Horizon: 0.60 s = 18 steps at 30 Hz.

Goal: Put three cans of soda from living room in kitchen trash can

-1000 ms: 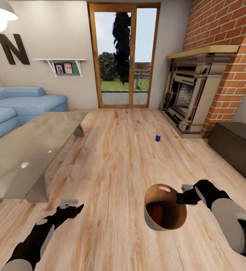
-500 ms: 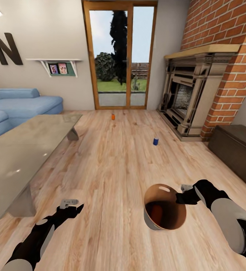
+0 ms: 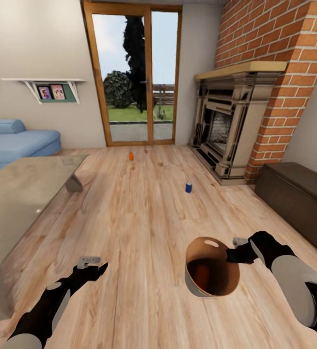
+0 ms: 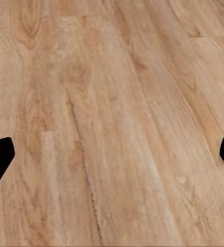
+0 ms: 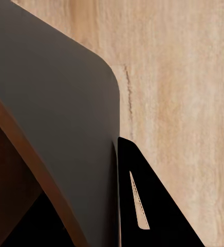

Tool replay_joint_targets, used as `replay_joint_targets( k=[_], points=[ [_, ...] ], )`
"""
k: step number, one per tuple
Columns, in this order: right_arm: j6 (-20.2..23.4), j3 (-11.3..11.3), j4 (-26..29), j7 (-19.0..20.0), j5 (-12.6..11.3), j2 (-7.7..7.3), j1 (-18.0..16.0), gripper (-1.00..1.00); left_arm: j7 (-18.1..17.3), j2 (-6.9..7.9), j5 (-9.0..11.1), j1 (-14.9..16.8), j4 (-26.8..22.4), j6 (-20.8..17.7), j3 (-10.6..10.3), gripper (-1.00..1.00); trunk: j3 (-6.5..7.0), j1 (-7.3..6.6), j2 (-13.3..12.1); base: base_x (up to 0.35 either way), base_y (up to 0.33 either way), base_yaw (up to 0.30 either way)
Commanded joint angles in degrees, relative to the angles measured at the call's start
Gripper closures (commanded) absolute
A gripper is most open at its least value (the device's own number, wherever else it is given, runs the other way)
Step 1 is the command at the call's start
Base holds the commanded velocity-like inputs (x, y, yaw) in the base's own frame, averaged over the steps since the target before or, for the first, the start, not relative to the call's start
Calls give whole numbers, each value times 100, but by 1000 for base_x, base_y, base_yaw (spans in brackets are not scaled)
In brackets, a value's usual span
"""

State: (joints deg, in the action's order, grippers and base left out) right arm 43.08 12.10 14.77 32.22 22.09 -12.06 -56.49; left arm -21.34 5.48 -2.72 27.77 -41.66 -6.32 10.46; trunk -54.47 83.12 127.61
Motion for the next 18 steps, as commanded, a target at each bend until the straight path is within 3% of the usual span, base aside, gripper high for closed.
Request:
replay_joint_targets(
  k=[1, 7, 15, 18],
  points=[
    [36, 47, 0, 39, -117, 1, -3, 100, 1, -1, 0, 0, 0, 0, 0, -100, 8, 0, 0, 324, 0, -177],
    [46, 48, 0, 39, -117, -4, -3, 100, 6, -3, 0, 0, 0, 4, 0, -100, 49, 0, 0, 324, 0, -153],
    [55, 93, 2, 39, -116, -19, -3, 100, 7, -3, 0, 0, 0, 8, 0, -100, 58, 0, 0, 324, 0, -21],
    [65, 382, 0, 38, -108, -29, -3, 100, 7, -3, 0, -3, 0, 8, 0, -100, 54, 0, 0, 324, 0, -2]
  ],
)
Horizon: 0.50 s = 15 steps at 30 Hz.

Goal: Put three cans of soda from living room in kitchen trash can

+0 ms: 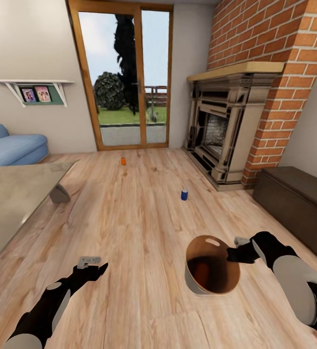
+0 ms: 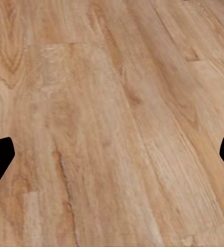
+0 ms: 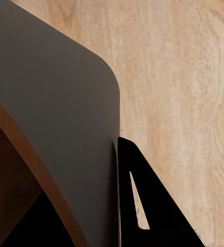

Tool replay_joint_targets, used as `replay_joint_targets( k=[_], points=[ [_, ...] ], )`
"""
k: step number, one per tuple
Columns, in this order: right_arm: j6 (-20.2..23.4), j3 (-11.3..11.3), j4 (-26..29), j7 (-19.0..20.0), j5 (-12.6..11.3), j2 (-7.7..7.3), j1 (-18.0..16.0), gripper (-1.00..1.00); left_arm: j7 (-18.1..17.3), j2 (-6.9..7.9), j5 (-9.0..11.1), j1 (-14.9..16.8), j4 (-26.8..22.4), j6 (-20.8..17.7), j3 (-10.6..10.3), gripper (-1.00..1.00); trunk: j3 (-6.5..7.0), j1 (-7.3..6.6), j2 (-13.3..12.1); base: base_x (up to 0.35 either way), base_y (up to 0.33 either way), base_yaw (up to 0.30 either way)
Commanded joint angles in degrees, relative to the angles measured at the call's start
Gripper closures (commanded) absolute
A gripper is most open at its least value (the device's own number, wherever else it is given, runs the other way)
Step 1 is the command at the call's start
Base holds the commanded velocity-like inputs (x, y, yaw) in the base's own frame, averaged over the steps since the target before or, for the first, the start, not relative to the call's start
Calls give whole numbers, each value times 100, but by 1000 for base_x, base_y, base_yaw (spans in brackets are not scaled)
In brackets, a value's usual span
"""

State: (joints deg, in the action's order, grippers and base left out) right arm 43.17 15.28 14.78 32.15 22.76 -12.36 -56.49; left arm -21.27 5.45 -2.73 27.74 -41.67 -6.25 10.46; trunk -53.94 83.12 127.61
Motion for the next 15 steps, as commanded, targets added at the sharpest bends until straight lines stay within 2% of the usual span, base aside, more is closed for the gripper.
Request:
replay_joint_targets(
  k=[1, 5, 15],
  points=[
    [56, 109, -2, 43, -173, -1, -3, 100, -2, 0, 0, 1, 1, 1, 0, -100, -3, -1, 0, 324, 0, -1],
    [76, 253, -2, 39, -167, -14, -3, 100, -1, 0, 0, 3, 1, 1, 0, -100, -28, -1, 0, 324, 0, 0],
    [313, 410, 5, 45, -166, -44, -6, 100, -1, 0, 0, 3, 1, 1, 0, -100, -113, -1, 0, 324, 0, 0]
  ],
)
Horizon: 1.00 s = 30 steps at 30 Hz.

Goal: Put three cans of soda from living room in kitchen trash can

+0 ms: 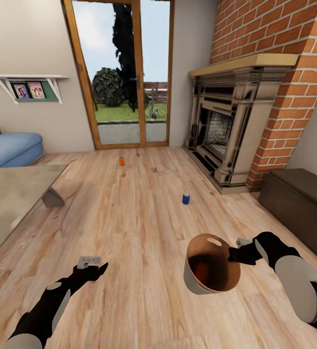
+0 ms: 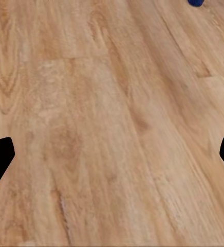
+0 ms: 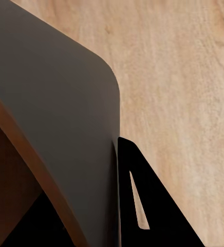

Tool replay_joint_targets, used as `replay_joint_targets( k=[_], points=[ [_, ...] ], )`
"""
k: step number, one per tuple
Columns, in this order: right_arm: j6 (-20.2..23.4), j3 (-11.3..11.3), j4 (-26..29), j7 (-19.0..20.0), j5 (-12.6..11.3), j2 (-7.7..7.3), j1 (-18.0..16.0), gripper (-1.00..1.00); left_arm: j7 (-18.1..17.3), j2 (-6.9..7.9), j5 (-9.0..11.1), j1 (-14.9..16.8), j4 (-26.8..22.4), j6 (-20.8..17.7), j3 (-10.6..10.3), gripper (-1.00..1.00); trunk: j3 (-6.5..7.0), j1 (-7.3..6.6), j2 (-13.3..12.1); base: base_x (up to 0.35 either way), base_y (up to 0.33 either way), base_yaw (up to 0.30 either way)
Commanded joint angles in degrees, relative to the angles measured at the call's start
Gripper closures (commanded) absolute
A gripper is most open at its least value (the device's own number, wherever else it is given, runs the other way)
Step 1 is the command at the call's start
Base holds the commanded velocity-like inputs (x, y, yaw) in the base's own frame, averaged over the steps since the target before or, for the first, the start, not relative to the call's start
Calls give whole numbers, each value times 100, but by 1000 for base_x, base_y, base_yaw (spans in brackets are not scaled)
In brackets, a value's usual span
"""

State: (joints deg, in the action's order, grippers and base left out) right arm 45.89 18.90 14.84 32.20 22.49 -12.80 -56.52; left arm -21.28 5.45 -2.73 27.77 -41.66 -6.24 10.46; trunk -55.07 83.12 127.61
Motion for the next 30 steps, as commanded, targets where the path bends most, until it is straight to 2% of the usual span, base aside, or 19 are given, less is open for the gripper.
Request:
replay_joint_targets(
  k=[1, 17, 19, 20, 23, 25, 30],
  points=[
    [45, 56, 0, 41, -139, -1, -2, 100, 1, 0, 0, 0, 0, 0, 0, -100, -8, -1, 1, 324, 0, 0],
    [52, 87, 1, 49, -144, -24, -5, 100, 1, 0, 0, -4, 0, 0, 0, -100, -118, -1, 1, 324, 0, 0],
    [52, 227, 1, 43, -143, -48, -7, 100, 1, 0, 0, -5, 0, 0, 0, -100, -135, -1, 1, 324, 0, 0],
    [52, 381, 1, 28, -140, -62, -8, 100, 1, 0, 0, -4, 0, 0, 0, -100, -143, -1, 1, 324, 0, 0],
    [52, 647, 2, 1, -134, -112, -7, 100, 1, 0, 0, -4, 0, 0, 0, -100, -169, -1, 1, 324, 0, 0],
    [52, 732, 2, -6, -132, -136, -7, 100, 1, 0, 0, -6, 0, 0, 0, -100, -184, -1, 1, 324, 0, 0],
    [61, 778, 2, -18, -131, -159, -7, 100, 1, -5, 0, -5, 0, 0, 0, -100, -224, -1, 1, 324, 0, 0]
  ],
)
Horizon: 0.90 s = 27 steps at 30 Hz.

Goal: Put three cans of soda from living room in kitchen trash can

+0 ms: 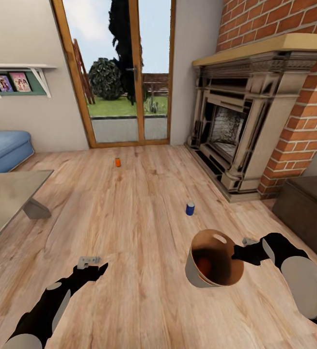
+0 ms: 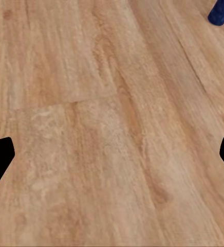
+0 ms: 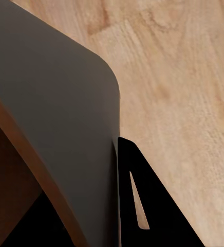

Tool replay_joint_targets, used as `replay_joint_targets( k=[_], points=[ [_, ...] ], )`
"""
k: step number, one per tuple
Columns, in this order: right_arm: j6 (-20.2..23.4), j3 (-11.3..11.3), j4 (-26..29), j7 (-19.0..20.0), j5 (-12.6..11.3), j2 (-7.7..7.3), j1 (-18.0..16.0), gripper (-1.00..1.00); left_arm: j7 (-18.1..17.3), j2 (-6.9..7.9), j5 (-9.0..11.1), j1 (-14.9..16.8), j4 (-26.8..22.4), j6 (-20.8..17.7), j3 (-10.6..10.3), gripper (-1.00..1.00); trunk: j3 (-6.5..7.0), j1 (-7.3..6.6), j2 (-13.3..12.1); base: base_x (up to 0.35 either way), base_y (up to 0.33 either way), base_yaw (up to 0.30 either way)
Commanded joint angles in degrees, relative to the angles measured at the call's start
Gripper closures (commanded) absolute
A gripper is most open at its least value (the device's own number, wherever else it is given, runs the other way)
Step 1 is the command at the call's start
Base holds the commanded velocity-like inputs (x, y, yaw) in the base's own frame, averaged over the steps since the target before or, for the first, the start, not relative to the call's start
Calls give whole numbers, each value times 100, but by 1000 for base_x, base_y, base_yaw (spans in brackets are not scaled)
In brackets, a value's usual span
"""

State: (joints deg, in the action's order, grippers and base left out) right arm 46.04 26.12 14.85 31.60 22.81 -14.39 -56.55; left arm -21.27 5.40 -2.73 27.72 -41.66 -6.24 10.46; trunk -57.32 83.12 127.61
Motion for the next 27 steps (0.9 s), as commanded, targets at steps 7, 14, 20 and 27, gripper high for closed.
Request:
replay_joint_targets(
  k=[7, 14, 20, 27],
  points=[
    [54, 73, 2, 38, -163, -19, -5, 100, 0, -4, 0, -1, 0, 18, 0, -100, -60, -1, 0, 324, 0, 0],
    [54, 77, 8, 39, -170, -26, -5, 100, 0, -4, 0, -3, 0, 48, 0, -100, -117, -1, 0, 324, -25, 0],
    [54, 260, 3, 41, -173, -75, -5, 100, 0, -4, 0, -4, 0, 52, 0, -100, -129, -1, 0, 324, -85, -59],
    [54, 683, 1, 31, -163, -122, -4, 100, 0, -4, 0, -3, 0, 53, 0, -100, -117, -1, 0, 324, -98, -229]
  ],
)
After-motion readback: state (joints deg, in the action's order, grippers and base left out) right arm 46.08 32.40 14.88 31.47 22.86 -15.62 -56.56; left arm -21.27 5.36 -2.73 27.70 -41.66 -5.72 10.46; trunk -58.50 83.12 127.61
